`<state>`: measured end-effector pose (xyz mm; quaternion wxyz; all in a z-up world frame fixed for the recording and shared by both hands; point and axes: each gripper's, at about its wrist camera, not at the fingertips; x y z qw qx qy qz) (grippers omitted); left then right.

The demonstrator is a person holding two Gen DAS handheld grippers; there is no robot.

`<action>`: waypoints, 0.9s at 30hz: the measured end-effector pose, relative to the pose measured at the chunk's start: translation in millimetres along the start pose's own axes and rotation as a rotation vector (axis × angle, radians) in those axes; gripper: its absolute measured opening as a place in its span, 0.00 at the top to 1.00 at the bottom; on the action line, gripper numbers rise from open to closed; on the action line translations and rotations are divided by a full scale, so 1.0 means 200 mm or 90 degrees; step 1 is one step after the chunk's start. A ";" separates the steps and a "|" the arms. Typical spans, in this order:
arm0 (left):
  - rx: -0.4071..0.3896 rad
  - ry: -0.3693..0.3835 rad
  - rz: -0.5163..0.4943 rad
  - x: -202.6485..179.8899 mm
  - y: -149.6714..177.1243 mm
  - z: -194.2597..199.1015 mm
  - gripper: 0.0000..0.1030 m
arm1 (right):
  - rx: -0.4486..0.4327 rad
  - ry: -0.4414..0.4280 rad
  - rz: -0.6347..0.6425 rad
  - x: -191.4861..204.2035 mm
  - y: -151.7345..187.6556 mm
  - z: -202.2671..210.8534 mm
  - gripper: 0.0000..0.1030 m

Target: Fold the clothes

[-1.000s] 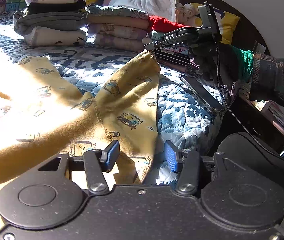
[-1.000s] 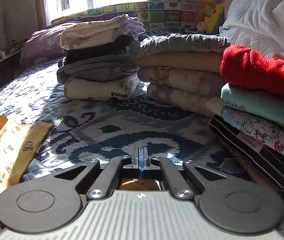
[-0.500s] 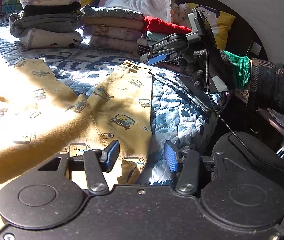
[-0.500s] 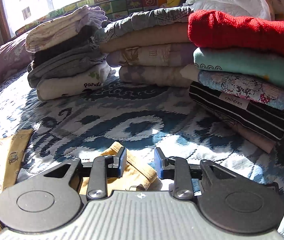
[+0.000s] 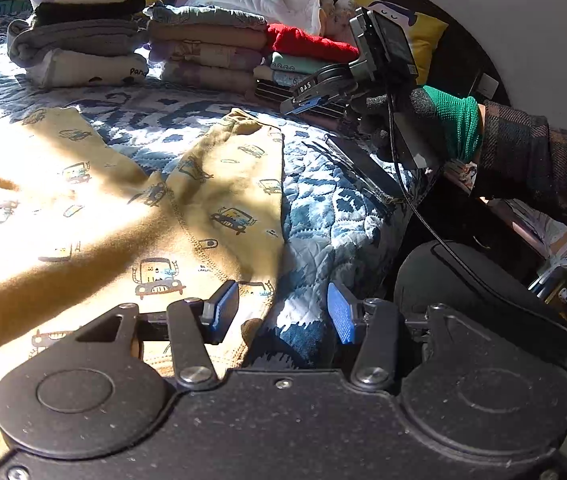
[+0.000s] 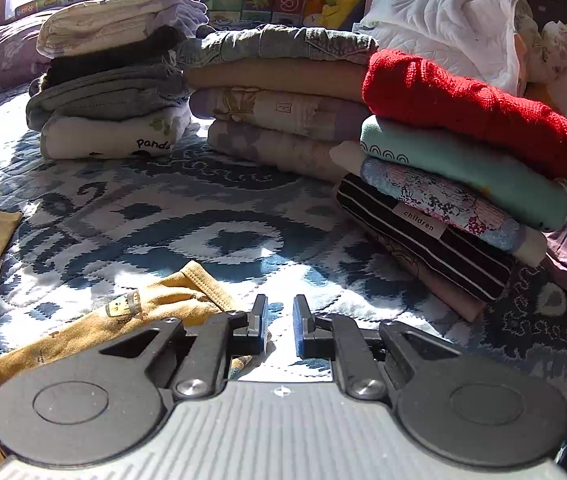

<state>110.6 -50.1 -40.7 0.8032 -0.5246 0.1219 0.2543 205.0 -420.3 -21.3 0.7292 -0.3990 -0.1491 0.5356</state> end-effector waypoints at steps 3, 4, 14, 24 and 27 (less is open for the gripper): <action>-0.104 -0.047 0.039 0.10 -0.03 0.23 0.54 | -0.005 -0.068 -0.006 0.06 -0.04 0.07 0.80; -0.139 -0.068 0.062 0.14 -0.03 0.31 0.54 | -0.005 -0.088 -0.008 0.09 -0.05 0.09 0.78; -0.317 -0.254 0.215 0.57 -0.08 0.73 0.54 | 0.030 -0.273 -0.080 0.46 -0.13 0.09 0.75; -0.341 -0.300 0.277 0.94 -0.21 0.83 0.57 | 0.092 -0.356 -0.204 0.81 -0.18 -0.18 0.73; -0.342 -0.285 0.308 1.05 -0.25 0.82 0.57 | 0.098 -0.354 -0.211 0.90 -0.21 -0.24 0.73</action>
Point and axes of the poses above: each gripper's, at about its wrist camera, not at the fingertips, and z roughly against the way its jaws point, x to its left, y to its underside, and after that the axes turned 15 degrees about y, right-handed
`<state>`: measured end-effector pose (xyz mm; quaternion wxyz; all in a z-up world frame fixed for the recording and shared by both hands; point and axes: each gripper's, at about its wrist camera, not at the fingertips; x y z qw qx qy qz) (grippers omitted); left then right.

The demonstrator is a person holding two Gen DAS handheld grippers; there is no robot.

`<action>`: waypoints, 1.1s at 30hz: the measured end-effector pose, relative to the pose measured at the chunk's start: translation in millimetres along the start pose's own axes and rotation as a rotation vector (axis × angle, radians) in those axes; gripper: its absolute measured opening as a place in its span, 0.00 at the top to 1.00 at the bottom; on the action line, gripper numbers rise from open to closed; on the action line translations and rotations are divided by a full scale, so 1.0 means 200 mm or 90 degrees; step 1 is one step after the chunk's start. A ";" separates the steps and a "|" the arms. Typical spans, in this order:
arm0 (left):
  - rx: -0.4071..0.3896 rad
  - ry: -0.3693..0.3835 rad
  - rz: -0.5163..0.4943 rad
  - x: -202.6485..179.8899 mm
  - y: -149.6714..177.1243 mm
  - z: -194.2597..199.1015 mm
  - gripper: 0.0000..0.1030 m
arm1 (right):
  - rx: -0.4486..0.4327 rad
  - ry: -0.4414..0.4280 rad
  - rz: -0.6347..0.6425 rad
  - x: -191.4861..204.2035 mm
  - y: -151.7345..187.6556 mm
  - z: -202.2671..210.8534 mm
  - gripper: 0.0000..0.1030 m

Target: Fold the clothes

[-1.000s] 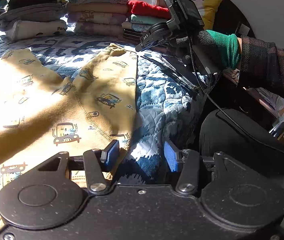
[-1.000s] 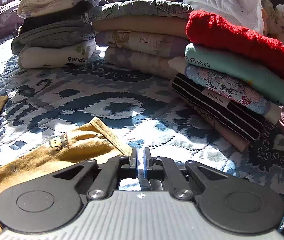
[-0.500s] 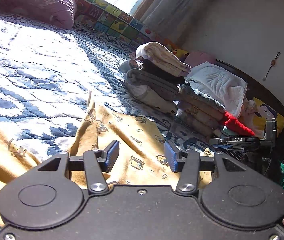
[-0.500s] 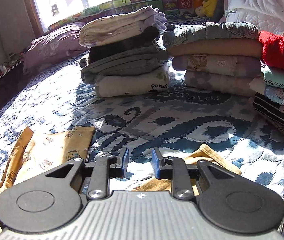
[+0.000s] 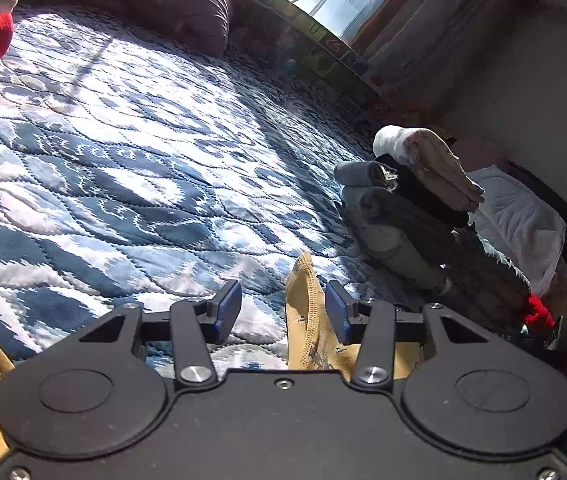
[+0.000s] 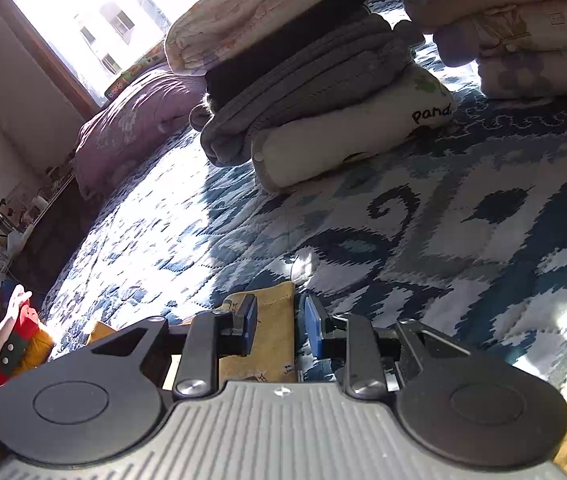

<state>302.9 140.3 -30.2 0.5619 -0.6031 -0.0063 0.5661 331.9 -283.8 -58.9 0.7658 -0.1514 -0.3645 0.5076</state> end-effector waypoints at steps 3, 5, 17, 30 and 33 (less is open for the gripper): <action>0.019 0.020 0.020 0.02 -0.03 -0.08 0.57 | -0.007 0.012 0.020 0.05 -0.02 -0.07 0.72; 0.030 0.035 0.031 0.02 -0.04 -0.12 0.57 | 0.001 0.006 0.029 0.06 -0.01 -0.10 0.67; 0.085 -0.003 0.005 0.01 -0.05 -0.32 0.84 | 0.007 -0.024 0.053 0.07 -0.01 -0.16 0.94; 0.000 -0.019 -0.010 0.10 -0.14 -0.24 0.99 | -0.071 -0.023 0.031 -0.01 -0.11 -0.06 0.95; 0.012 -0.045 0.021 0.19 -0.12 -0.26 1.00 | -0.055 -0.015 0.029 -0.02 -0.10 -0.12 0.95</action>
Point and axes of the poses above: each gripper's, at about its wrist camera, not at the fingertips, and z roughly against the way its jaws point, x to its left, y to its underside, and after that the axes turned 15 degrees about y, right-handed
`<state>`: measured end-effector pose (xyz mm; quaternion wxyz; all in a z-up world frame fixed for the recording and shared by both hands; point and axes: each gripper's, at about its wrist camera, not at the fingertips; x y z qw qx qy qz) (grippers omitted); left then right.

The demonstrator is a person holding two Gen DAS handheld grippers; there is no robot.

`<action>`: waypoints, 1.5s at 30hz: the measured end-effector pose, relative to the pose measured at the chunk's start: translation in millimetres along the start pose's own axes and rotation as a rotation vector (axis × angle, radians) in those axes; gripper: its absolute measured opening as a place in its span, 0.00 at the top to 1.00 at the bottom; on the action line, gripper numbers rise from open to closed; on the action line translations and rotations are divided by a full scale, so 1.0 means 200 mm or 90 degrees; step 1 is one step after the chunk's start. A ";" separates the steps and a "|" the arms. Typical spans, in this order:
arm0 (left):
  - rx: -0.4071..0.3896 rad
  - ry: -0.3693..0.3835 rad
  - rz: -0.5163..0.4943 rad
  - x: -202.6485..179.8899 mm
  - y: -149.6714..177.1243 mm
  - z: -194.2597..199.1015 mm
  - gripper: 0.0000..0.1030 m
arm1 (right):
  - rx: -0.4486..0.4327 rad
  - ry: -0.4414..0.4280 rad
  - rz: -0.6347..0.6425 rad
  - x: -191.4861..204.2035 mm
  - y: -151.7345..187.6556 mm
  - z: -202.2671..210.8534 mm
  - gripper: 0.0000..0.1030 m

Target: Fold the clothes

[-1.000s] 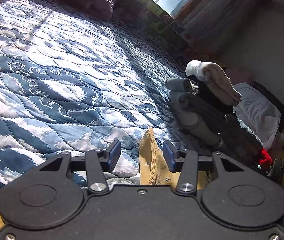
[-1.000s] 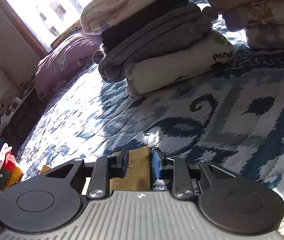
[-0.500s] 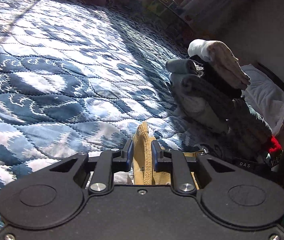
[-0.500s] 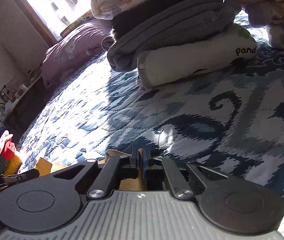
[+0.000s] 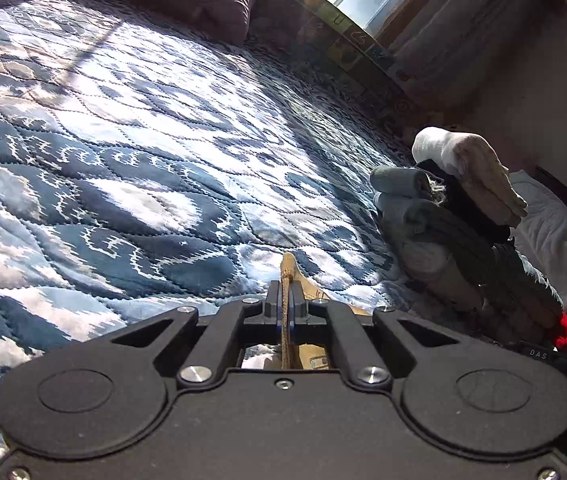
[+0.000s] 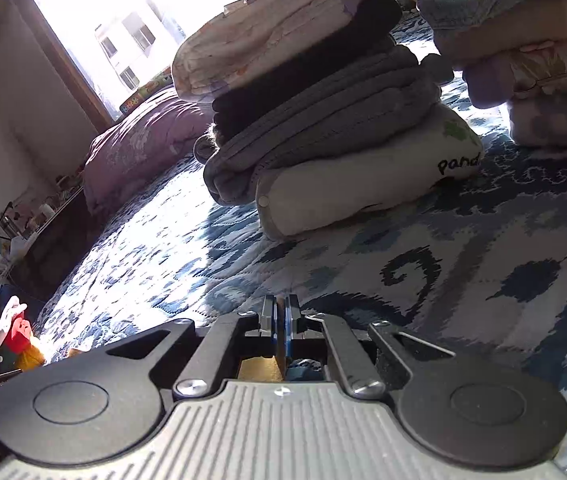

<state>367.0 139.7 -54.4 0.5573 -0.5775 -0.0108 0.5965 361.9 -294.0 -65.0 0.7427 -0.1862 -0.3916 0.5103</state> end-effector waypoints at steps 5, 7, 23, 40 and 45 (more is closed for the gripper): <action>0.031 -0.047 -0.004 0.02 0.01 -0.05 0.99 | 0.018 0.047 0.038 0.03 0.04 -0.07 0.95; 0.046 -0.072 -0.012 0.01 0.01 -0.07 0.95 | 0.024 0.065 0.038 0.03 0.04 -0.07 0.94; 0.087 -0.096 -0.011 -0.04 0.03 -0.11 0.92 | 0.046 0.043 0.102 0.12 0.04 -0.07 0.82; -0.096 -0.196 0.059 -0.08 0.25 0.91 0.56 | 0.032 -0.105 0.165 0.20 0.36 0.58 0.58; -0.143 -0.261 0.135 0.04 0.36 1.11 0.56 | 0.001 -0.160 0.366 0.50 0.77 0.85 0.60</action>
Point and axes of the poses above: each gripper's, at about its wrist camera, not at the fingertips, and z roughly against the way its jaws point, x to its left, y to its underside, and after that the axes turned 15 degrees about y, right-handed
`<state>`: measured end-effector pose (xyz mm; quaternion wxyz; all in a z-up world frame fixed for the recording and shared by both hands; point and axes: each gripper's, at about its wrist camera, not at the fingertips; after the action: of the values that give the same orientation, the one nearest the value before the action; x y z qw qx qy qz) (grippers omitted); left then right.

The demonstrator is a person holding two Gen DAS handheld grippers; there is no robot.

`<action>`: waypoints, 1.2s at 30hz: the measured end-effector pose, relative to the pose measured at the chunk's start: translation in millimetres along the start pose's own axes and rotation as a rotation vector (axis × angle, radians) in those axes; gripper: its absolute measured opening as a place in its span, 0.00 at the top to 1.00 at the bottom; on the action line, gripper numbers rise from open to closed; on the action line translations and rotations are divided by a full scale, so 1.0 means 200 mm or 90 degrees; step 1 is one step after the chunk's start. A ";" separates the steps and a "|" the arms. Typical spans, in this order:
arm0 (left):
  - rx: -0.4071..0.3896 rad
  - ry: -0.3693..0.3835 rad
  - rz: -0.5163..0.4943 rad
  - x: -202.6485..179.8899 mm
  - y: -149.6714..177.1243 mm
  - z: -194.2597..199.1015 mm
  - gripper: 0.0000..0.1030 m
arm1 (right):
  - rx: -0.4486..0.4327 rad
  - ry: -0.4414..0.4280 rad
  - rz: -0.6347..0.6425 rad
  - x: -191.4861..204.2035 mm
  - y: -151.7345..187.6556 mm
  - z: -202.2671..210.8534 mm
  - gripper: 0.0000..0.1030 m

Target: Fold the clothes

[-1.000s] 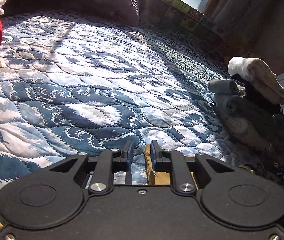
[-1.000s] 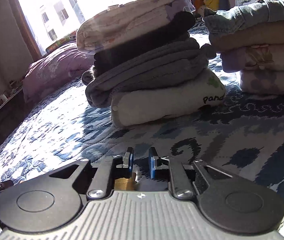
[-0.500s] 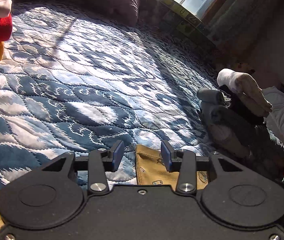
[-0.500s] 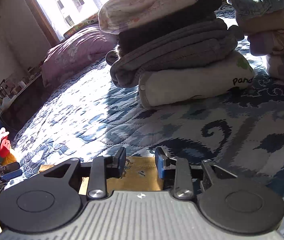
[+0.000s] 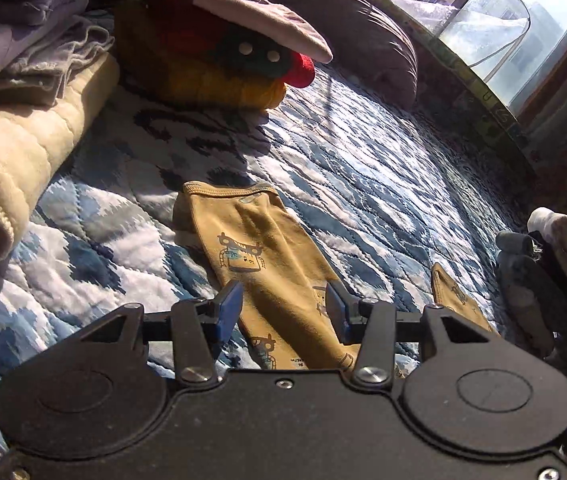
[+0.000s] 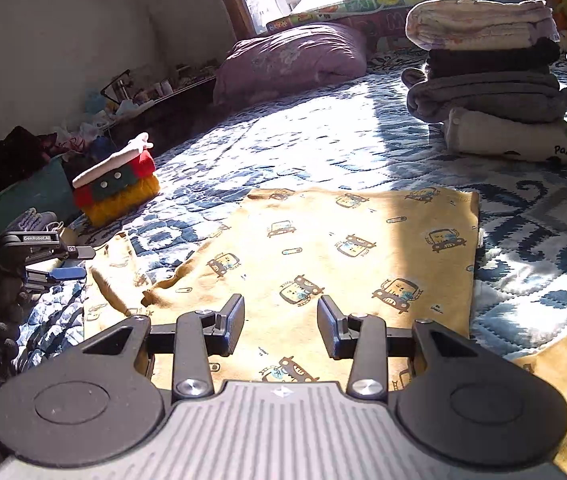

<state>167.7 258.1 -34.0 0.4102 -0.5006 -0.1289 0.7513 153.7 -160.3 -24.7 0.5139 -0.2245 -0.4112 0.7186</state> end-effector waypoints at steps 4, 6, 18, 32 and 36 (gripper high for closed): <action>-0.016 -0.002 0.039 0.07 0.02 0.03 0.56 | -0.074 -0.021 0.217 0.49 0.12 0.15 0.61; -0.023 -0.001 0.051 0.09 0.01 0.02 0.56 | -0.098 0.010 0.320 0.68 0.18 0.16 0.60; -0.061 0.015 0.059 0.21 -0.15 -0.08 0.59 | -0.121 0.095 0.408 0.89 0.33 0.02 0.63; 0.054 -0.036 -0.246 0.01 -0.36 -0.36 0.66 | -0.138 0.081 0.408 0.88 0.39 0.02 0.63; 0.087 -0.062 -0.298 0.00 -0.37 -0.43 0.66 | -0.138 0.070 0.402 0.87 0.38 0.02 0.63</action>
<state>277.5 286.2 -29.2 0.5995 -0.3912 -0.2097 0.6660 43.7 -11.1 -67.5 0.2602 -0.4323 -0.3670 0.7815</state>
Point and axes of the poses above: each gripper's, at about its wrist camera, not at the fingertips, and z roughly against the way its jaws point, x to its left, y to its underside, and after that the axes turned 15 degrees about y, right-handed
